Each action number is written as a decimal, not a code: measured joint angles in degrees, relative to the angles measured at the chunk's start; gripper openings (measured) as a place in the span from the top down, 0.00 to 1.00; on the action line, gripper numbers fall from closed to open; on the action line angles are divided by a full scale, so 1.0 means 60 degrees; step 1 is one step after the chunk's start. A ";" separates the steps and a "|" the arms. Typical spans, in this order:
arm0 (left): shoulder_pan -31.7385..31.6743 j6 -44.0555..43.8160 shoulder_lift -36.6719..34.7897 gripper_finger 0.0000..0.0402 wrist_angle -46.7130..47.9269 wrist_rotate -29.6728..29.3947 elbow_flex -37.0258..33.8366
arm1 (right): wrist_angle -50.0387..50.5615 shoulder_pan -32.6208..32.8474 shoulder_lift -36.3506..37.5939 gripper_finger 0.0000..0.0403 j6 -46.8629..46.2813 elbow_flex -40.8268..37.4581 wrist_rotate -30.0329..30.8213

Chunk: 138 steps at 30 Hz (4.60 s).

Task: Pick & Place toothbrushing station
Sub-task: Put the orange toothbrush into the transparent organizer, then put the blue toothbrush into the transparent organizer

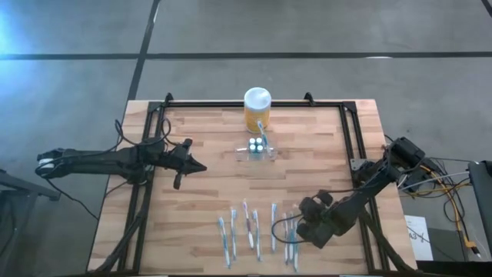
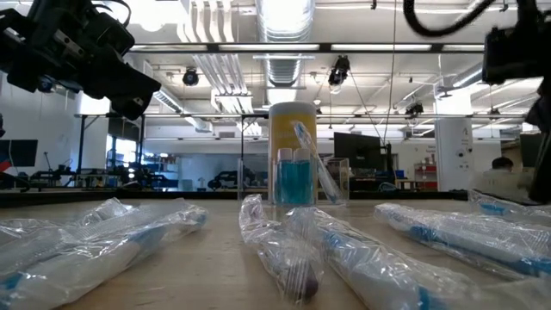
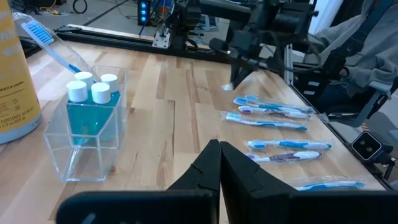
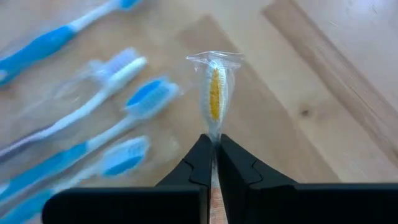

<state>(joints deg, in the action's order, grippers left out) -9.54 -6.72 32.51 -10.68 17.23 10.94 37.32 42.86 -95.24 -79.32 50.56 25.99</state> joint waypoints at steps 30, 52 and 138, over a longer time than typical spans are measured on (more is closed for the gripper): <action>0.0001 0.0116 0.0000 0.99 0.0009 -0.0106 -0.0007 | -1.0021 -0.5150 0.3788 0.98 1.4475 -0.0439 -0.2271; -0.0003 0.0311 -0.0007 0.99 -0.0129 -0.0103 -0.0517 | -1.8797 -0.9287 0.0670 0.98 1.3515 -0.4283 -0.2457; -0.0003 -0.0586 -0.0011 0.99 -0.1010 -0.0110 -0.0652 | -1.0031 -0.6924 1.1066 0.85 1.2009 -0.7029 -0.1687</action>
<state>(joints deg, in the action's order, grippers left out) -9.56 -10.24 32.45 -16.74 16.58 7.03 -22.87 1.31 -28.84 -7.27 8.38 15.87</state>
